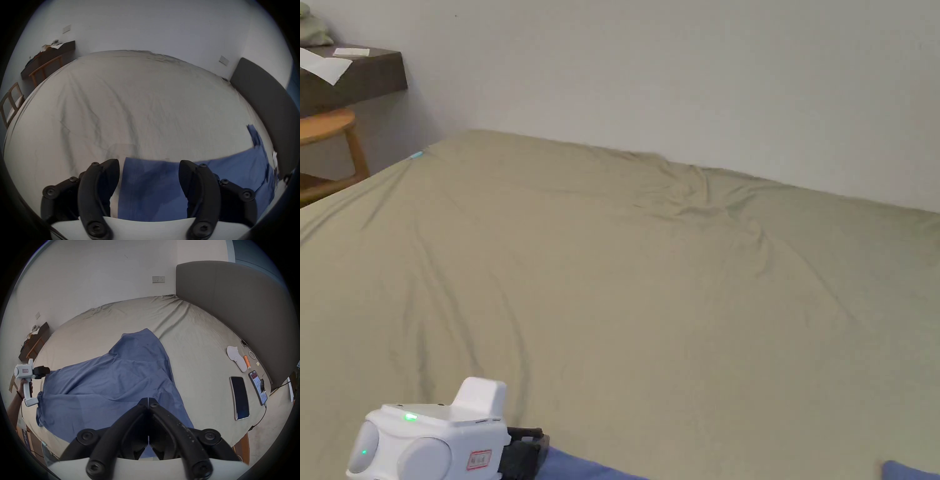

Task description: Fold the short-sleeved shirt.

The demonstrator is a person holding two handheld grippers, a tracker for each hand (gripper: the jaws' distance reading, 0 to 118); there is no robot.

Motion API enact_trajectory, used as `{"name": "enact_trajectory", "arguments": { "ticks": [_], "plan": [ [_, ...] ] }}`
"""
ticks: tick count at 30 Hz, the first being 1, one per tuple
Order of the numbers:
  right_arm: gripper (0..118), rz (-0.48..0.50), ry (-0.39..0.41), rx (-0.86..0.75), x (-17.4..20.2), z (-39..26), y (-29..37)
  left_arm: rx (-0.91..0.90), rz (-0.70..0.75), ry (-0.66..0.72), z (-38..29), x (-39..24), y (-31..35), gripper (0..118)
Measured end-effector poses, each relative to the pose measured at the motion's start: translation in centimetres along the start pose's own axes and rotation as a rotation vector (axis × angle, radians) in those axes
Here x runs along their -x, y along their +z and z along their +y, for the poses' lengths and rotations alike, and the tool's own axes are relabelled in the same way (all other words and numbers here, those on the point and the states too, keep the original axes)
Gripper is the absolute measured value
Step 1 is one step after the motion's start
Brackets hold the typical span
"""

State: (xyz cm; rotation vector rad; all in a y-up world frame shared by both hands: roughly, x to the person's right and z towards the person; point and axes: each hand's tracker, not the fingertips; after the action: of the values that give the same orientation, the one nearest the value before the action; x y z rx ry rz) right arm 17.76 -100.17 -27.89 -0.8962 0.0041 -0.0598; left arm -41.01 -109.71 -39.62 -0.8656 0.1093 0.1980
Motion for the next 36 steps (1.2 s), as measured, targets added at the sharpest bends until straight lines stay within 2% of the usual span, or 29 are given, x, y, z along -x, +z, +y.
{"name": "enact_trajectory", "arguments": {
  "ticks": [2,4,5,7,8,9,11,12,13,16,17,20,24,27,29,31,32,36],
  "plan": [
    [2,0.006,-0.003,0.001,0.3,0.4,-0.3,0.060,0.039,-0.015,-0.4,0.0,-1.0,75],
    [2,0.014,0.004,0.004,0.6,0.5,-0.6,0.046,0.069,-0.015,-0.9,-0.1,-1.3,64],
    [2,0.021,0.015,0.005,0.8,0.6,-0.6,0.031,0.058,-0.012,-0.8,-0.6,-0.8,56],
    [2,0.044,0.029,0.008,1.0,1.0,-1.0,0.027,0.044,-0.012,-0.5,-0.8,-0.4,19],
    [3,0.055,0.027,0.008,0.9,1.4,-1.4,0.027,0.059,-0.019,-0.4,-0.9,-0.3,12],
    [6,0.060,0.024,0.005,0.8,2.0,-1.9,0.037,0.058,-0.020,-0.4,-1.0,-0.3,10],
    [24,0.053,0.026,-0.009,0.5,3.2,-2.9,0.034,0.064,-0.011,-0.7,-1.2,-0.4,9],
    [43,0.037,0.033,-0.025,0.1,3.9,-3.7,0.033,0.074,-0.003,-0.7,-1.5,-0.5,9],
    [69,0.025,0.032,-0.032,-0.4,4.6,-4.6,0.032,0.079,0.005,-0.6,-1.8,-0.4,9],
    [98,-0.007,0.016,0.013,-2.3,6.9,-8.6,0.040,0.095,-0.005,-0.6,-2.2,-0.5,9],
    [100,-0.023,-0.006,0.051,-3.0,7.7,-10.2,0.043,0.099,-0.010,-0.4,-2.6,-0.4,9],
    [97,-0.039,-0.042,0.028,-4.1,9.2,-13.9,0.051,0.102,-0.011,-0.3,-2.7,-0.5,9],
    [95,0.002,-0.041,0.064,-4.8,10.9,-19.2,0.057,0.097,0.026,-0.1,-2.9,-0.3,8],
    [92,-0.063,-0.008,0.151,-3.8,11.2,-21.2,0.055,0.100,0.025,-0.1,-3.2,-0.2,8],
    [61,-0.029,0.039,0.134,-3.3,10.9,-21.5,0.056,0.109,0.021,0.0,-3.1,-0.4,8],
    [15,0.038,0.073,0.140,-2.5,10.9,-21.2,0.066,0.121,0.010,0.4,-3.5,-0.1,8],
    [5,0.053,0.070,0.146,-2.2,11.1,-21.0,0.074,0.126,0.012,0.8,-3.7,0.2,8],
    [4,0.004,0.104,0.107,-1.7,11.8,-18.6,-0.006,0.104,0.002,1.6,-2.9,2.7,6]
  ]
}}
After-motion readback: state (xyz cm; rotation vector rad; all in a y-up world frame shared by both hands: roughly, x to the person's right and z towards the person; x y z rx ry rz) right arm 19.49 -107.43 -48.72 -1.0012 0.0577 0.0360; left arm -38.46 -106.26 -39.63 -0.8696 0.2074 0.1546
